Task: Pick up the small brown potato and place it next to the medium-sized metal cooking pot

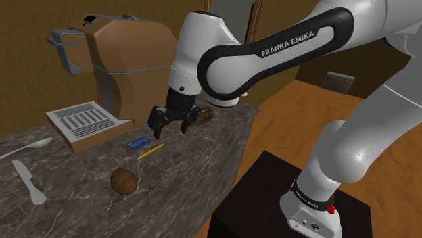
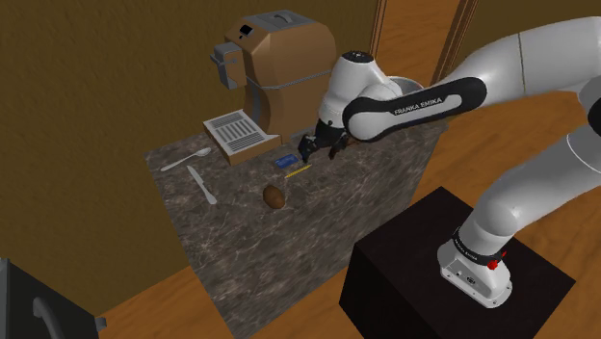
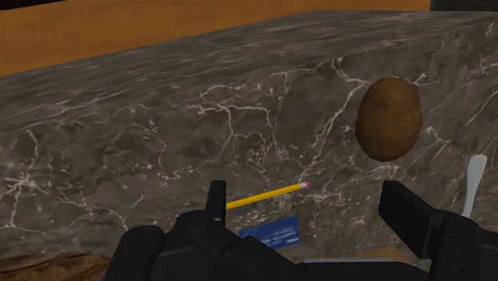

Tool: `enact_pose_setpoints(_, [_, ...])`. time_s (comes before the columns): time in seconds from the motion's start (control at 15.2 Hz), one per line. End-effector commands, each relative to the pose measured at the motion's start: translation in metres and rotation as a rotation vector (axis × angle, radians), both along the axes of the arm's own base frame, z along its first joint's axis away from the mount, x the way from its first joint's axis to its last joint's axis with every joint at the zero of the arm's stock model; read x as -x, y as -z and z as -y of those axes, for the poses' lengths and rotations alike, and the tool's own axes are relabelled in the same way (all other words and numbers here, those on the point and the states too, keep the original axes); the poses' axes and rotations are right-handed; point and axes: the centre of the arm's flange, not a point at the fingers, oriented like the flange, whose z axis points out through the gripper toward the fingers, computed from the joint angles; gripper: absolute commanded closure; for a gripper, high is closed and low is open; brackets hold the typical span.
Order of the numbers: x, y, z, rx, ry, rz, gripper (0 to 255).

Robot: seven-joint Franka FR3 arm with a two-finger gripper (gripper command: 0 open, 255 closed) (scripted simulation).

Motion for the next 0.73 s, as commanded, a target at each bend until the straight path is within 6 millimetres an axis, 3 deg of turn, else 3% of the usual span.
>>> enact_pose_setpoints(0.0, [-0.007, 0.014, -0.020, -0.006, 0.003, -0.002, 0])
enact_pose_setpoints(0.66, [-0.039, 0.082, -0.126, -0.024, 0.013, -0.012, 0])
